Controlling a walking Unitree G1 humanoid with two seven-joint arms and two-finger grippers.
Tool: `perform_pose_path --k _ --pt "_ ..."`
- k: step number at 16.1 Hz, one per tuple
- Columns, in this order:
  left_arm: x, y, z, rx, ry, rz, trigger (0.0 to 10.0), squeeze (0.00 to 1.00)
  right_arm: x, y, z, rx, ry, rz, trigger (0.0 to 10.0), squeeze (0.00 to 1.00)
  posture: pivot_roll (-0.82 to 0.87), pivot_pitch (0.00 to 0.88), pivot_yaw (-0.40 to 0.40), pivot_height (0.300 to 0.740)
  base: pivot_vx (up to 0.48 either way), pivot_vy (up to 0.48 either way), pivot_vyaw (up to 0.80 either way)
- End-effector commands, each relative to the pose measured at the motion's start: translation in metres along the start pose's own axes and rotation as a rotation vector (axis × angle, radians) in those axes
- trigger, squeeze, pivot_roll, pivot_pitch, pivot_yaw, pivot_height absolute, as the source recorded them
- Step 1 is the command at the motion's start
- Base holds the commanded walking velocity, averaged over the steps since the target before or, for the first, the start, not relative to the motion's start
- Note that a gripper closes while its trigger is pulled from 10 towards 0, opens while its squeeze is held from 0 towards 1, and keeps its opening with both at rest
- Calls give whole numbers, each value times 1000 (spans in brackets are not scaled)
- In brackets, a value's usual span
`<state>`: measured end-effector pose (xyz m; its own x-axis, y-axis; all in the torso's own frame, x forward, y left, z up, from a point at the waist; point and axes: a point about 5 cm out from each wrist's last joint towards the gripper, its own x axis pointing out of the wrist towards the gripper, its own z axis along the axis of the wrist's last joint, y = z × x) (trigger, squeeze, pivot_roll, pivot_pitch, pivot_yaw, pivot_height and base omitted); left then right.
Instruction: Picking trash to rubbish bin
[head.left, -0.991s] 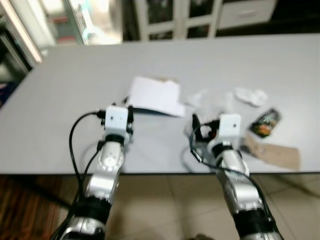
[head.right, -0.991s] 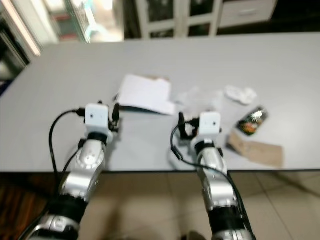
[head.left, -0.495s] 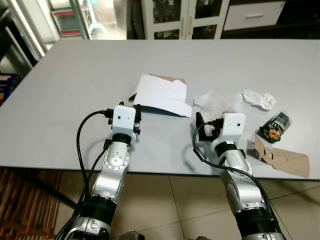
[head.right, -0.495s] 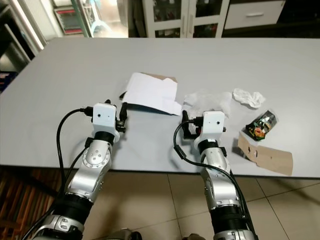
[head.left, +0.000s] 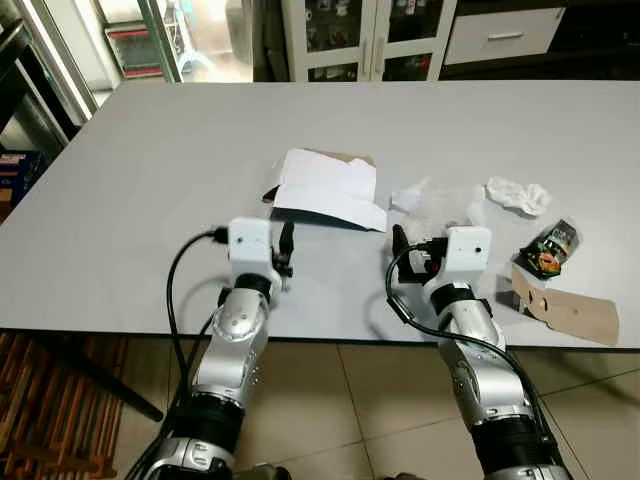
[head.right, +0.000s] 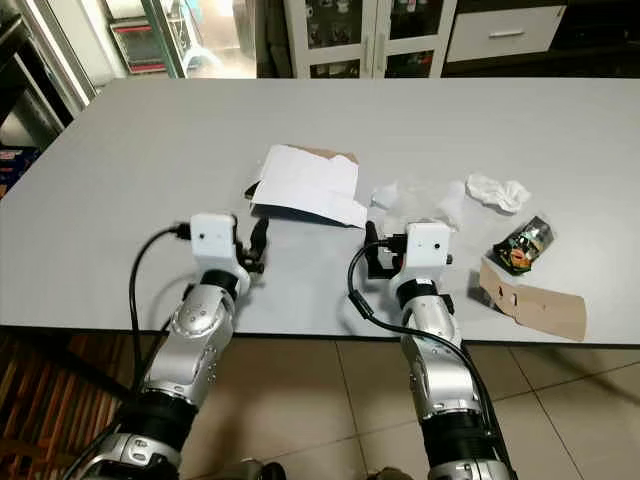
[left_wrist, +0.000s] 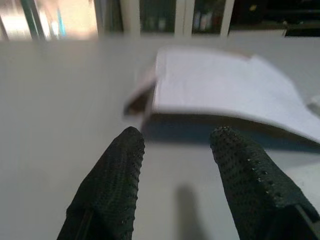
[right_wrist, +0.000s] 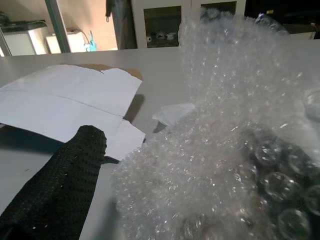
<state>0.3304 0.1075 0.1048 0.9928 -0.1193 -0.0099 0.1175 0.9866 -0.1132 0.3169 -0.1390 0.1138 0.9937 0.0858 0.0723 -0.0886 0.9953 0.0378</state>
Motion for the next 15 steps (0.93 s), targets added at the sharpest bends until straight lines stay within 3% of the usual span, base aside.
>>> perform_pose_path --k 1,4,6,9,15 --pt "-1 1 -12 -76 71 -19 10000 0 -1 -1 0 -2 0 -5 10000 0 -62 118 55 740 0 0 0" --pt "3 -6 -19 -260 122 -54 10000 0 -3 -1 0 -2 0 -7 10000 0 -74 128 55 740 0 0 0" --pt "4 -10 -18 -240 118 -101 10000 0 -5 0 -1 -1 2 -8 10000 0 -76 132 54 740 0 0 0" --pt "23 -34 0 -239 84 -197 10000 0 -11 -2 -1 -3 2 -14 10000 0 -98 159 51 740 0 0 0" --pt "51 -66 51 -208 -45 -285 10000 0 -26 -5 -5 -9 31 -29 10000 0 -123 200 44 740 0 0 0"
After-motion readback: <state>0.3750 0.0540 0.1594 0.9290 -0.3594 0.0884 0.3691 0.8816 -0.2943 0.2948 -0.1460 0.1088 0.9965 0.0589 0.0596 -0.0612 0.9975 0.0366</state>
